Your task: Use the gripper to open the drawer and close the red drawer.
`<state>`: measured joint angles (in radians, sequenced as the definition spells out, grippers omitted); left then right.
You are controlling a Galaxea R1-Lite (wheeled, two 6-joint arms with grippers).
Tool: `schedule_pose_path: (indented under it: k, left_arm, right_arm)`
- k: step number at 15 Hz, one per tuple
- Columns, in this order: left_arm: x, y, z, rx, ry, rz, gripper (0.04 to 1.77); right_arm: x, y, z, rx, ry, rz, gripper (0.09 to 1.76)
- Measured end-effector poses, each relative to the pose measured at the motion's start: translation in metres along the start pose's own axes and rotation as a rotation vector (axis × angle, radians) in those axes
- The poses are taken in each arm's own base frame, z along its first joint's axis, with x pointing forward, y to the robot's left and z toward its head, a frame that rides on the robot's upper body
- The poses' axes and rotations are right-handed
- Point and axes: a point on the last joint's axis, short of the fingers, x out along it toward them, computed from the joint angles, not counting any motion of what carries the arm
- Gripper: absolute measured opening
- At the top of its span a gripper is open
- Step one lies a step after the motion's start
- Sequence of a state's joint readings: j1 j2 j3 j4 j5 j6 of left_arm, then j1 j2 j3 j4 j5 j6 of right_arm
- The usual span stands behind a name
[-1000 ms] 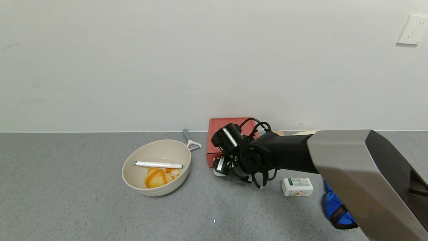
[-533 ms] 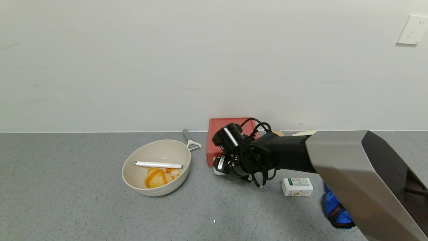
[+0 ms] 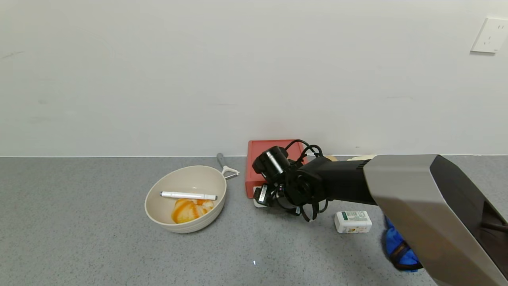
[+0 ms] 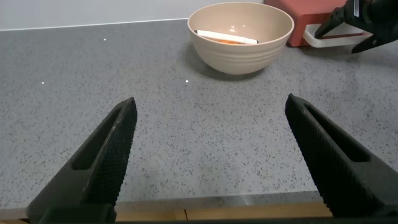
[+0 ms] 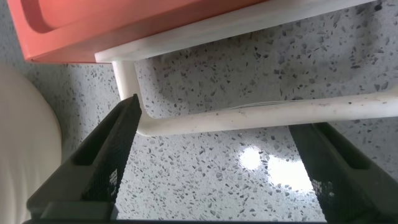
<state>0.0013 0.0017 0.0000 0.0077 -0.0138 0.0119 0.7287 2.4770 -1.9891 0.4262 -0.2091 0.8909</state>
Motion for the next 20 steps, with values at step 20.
schedule_pose_path:
  k: [20]
  left_arm:
    - [0.000, 0.000, 0.000, 0.000, 0.000, 0.001, 1.72]
  right_arm:
    - [-0.269, -0.058, 0.031, -0.500, -0.091, 0.045, 1.71]
